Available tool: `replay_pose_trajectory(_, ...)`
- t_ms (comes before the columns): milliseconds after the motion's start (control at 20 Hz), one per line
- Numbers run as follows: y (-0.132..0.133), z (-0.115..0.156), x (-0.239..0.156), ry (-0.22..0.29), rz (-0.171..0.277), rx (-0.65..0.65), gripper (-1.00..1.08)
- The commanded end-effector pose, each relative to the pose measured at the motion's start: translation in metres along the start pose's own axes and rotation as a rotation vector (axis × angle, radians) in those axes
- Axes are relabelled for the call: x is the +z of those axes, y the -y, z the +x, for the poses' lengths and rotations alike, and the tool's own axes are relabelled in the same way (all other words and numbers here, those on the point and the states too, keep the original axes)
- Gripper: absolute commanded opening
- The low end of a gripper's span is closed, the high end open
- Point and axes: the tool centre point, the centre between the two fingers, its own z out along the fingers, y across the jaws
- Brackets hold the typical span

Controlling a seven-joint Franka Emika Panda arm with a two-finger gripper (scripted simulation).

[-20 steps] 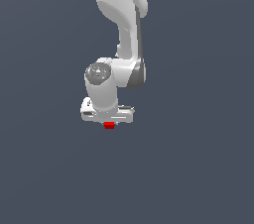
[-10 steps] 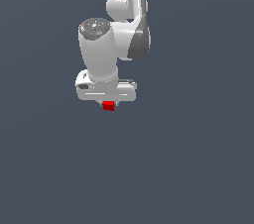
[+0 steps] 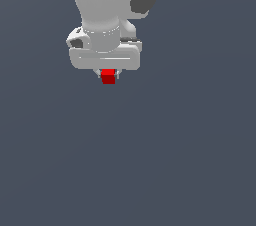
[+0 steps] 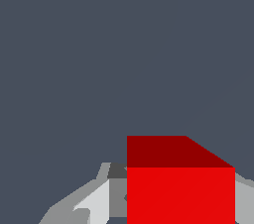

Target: Pick up the red cube and move it to a goal position.

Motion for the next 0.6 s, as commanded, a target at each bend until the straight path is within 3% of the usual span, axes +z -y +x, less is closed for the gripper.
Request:
replay_pose_trajectory(0, 0.001, -0.01, -0.03, 0.0, 0.0, 0.0, -1.0)
replay_pose_trajectory(550, 0.005, -0.04, -0.139, 0.0, 0.0, 0.0, -1.0)
